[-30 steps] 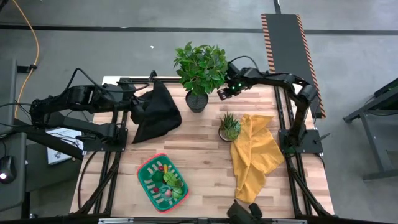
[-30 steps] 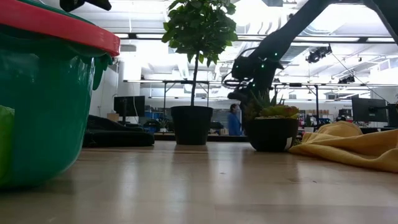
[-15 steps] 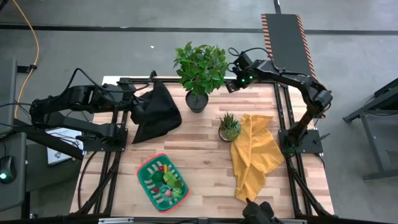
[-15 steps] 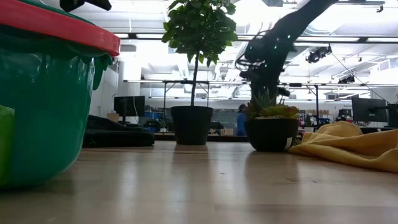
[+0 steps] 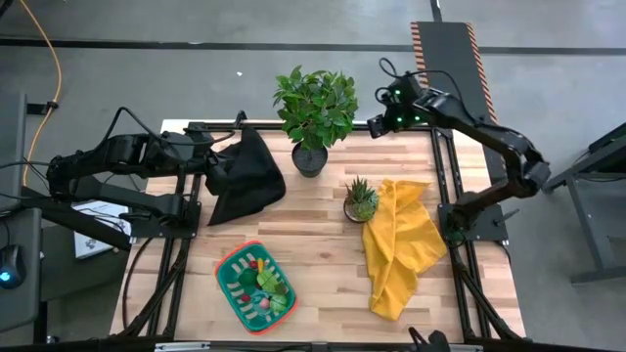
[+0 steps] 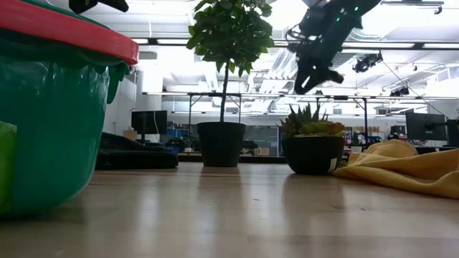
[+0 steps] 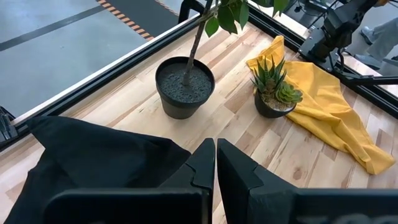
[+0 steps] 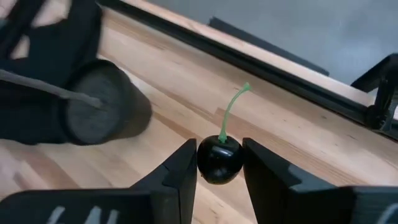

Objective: Pick and placing Produce into tupperware
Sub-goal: Put the black cherry into the blue basket

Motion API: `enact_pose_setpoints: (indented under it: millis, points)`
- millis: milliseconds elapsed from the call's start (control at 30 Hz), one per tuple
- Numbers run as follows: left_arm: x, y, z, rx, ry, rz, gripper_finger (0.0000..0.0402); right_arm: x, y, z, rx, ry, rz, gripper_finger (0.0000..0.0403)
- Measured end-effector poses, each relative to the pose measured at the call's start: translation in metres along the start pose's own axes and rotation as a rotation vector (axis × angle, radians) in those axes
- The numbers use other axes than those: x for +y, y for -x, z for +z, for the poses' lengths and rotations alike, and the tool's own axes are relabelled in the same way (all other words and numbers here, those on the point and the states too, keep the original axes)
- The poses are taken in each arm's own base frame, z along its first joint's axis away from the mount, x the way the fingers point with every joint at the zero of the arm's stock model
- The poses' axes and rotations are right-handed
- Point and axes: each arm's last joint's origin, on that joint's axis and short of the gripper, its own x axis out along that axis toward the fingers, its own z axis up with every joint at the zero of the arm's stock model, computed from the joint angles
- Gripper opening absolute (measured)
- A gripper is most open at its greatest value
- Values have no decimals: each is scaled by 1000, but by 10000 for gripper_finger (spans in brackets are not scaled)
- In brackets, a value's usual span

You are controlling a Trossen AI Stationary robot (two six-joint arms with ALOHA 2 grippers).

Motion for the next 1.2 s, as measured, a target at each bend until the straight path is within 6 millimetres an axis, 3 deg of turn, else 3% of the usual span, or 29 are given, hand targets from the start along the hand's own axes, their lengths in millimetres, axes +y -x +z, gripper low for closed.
enact_pose_setpoints:
  millis: [300,600,900,1200]
  points:
    - [-1,0,0,12,3,-36,7,22,48,-11,-123,-15,82,105]
    - [-6,0,3,10,-28,-122,7,43,83,-25,-214,-28,196,105]
    - [-10,1,7,-25,-54,-189,7,65,114,-43,-277,-5,323,105]
    - [-17,3,17,-91,40,-310,7,94,137,-67,-302,81,480,105]
